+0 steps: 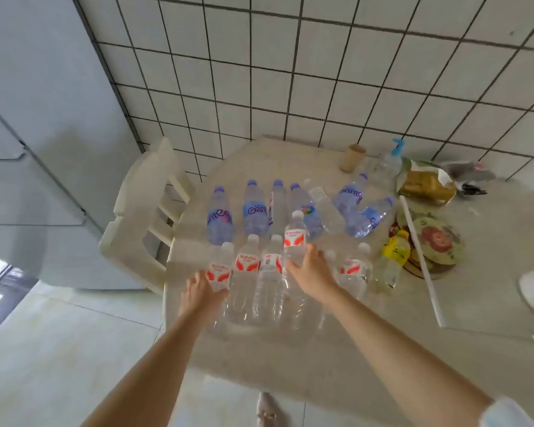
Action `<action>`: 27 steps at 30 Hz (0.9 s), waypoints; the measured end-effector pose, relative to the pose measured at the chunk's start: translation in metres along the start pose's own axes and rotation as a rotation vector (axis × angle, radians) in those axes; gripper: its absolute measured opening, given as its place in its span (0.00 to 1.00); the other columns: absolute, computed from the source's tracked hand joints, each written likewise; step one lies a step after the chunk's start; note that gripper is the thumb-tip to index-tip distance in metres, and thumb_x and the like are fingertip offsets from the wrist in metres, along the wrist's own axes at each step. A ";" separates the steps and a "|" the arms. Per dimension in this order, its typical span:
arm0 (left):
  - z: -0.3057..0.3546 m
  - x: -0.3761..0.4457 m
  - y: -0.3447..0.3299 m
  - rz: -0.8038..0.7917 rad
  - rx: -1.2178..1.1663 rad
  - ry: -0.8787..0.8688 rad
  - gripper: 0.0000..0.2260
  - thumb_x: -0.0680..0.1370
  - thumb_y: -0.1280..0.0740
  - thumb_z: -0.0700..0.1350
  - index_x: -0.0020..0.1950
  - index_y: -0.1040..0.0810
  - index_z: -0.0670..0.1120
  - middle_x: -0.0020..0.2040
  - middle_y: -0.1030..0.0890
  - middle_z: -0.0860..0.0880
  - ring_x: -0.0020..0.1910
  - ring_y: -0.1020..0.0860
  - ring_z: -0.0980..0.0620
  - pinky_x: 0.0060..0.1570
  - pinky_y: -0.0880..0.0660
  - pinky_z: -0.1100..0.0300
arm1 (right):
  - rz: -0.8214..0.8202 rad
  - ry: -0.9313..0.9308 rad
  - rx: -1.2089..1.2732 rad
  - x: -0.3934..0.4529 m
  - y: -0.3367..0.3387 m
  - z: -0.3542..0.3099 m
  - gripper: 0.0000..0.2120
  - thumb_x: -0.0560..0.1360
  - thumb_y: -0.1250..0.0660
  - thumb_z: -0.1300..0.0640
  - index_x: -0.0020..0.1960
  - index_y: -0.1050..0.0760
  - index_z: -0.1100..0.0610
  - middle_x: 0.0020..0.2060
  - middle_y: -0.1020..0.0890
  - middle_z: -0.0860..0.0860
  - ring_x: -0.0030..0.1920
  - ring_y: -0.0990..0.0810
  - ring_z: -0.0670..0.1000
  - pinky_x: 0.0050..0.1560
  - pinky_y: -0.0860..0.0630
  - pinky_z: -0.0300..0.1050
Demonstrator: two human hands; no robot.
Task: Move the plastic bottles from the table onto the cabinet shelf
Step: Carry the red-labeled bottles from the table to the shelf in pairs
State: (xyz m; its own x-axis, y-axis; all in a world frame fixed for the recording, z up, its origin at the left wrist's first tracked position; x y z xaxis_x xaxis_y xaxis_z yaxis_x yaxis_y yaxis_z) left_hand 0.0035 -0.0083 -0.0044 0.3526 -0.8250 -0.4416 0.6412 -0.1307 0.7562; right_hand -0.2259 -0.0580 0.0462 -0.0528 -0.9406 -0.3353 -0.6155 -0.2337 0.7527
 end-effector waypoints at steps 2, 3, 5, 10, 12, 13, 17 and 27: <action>0.001 0.009 -0.002 -0.023 -0.043 0.060 0.26 0.73 0.32 0.51 0.67 0.34 0.44 0.62 0.27 0.42 0.60 0.27 0.41 0.58 0.27 0.47 | -0.021 -0.086 0.019 0.017 -0.001 0.000 0.35 0.76 0.34 0.45 0.74 0.44 0.64 0.68 0.33 0.62 0.68 0.31 0.62 0.66 0.31 0.57; 0.000 0.013 -0.004 -0.048 -0.054 0.082 0.27 0.73 0.32 0.51 0.68 0.34 0.43 0.62 0.27 0.42 0.60 0.27 0.41 0.59 0.27 0.47 | -0.030 -0.123 0.030 0.026 -0.003 0.001 0.36 0.76 0.34 0.45 0.73 0.43 0.64 0.68 0.33 0.62 0.67 0.31 0.62 0.66 0.30 0.57; -0.002 0.021 -0.007 -0.102 -0.064 0.128 0.29 0.72 0.29 0.52 0.68 0.34 0.43 0.63 0.27 0.43 0.59 0.26 0.43 0.57 0.26 0.49 | -0.045 -0.168 0.058 0.041 -0.007 0.001 0.34 0.76 0.33 0.46 0.72 0.42 0.64 0.67 0.31 0.62 0.66 0.30 0.62 0.64 0.29 0.56; -0.012 0.048 -0.008 -0.231 -0.162 0.219 0.30 0.68 0.25 0.52 0.65 0.30 0.42 0.57 0.22 0.46 0.52 0.23 0.47 0.45 0.27 0.56 | -0.012 -0.243 0.151 0.070 -0.021 0.004 0.35 0.72 0.28 0.47 0.69 0.39 0.64 0.64 0.28 0.61 0.63 0.26 0.60 0.60 0.26 0.53; -0.016 0.058 -0.006 -0.297 -0.200 0.227 0.24 0.66 0.23 0.51 0.57 0.23 0.44 0.50 0.18 0.48 0.47 0.19 0.49 0.47 0.21 0.54 | 0.000 -0.277 0.187 0.077 -0.025 0.005 0.35 0.71 0.27 0.48 0.68 0.38 0.64 0.63 0.26 0.60 0.61 0.24 0.59 0.52 0.26 0.47; -0.018 0.062 -0.006 -0.322 -0.202 0.232 0.21 0.64 0.22 0.50 0.53 0.21 0.45 0.46 0.16 0.49 0.45 0.18 0.50 0.49 0.19 0.53 | 0.003 -0.292 0.195 0.081 -0.029 0.006 0.35 0.71 0.26 0.48 0.68 0.38 0.64 0.63 0.26 0.60 0.60 0.24 0.59 0.49 0.28 0.45; -0.021 0.070 -0.005 -0.359 -0.197 0.271 0.20 0.57 0.22 0.53 0.46 0.20 0.49 0.41 0.15 0.51 0.41 0.17 0.52 0.46 0.18 0.55 | 0.016 -0.330 0.193 0.090 -0.040 0.009 0.40 0.67 0.22 0.50 0.68 0.41 0.63 0.64 0.28 0.61 0.60 0.25 0.59 0.47 0.30 0.45; -0.016 0.068 0.002 -0.330 -0.205 0.270 0.23 0.55 0.23 0.53 0.47 0.22 0.50 0.41 0.17 0.53 0.38 0.19 0.54 0.30 0.27 0.64 | 0.003 -0.420 0.224 0.095 -0.034 0.006 0.37 0.66 0.22 0.53 0.65 0.39 0.59 0.61 0.25 0.59 0.55 0.22 0.58 0.45 0.29 0.46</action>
State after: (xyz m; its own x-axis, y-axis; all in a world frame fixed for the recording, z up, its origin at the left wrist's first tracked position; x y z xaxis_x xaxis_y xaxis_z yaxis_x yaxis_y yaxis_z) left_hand 0.0397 -0.0560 -0.0402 0.2548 -0.5815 -0.7726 0.8604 -0.2284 0.4557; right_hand -0.2145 -0.1377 -0.0145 -0.3401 -0.7494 -0.5681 -0.7669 -0.1287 0.6288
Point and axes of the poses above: each hand's wrist, its own x-axis towards the middle knuckle, its own y-axis out of the back of the hand, z = x × y, the point moved 1 cm from there along x, towards the middle knuckle
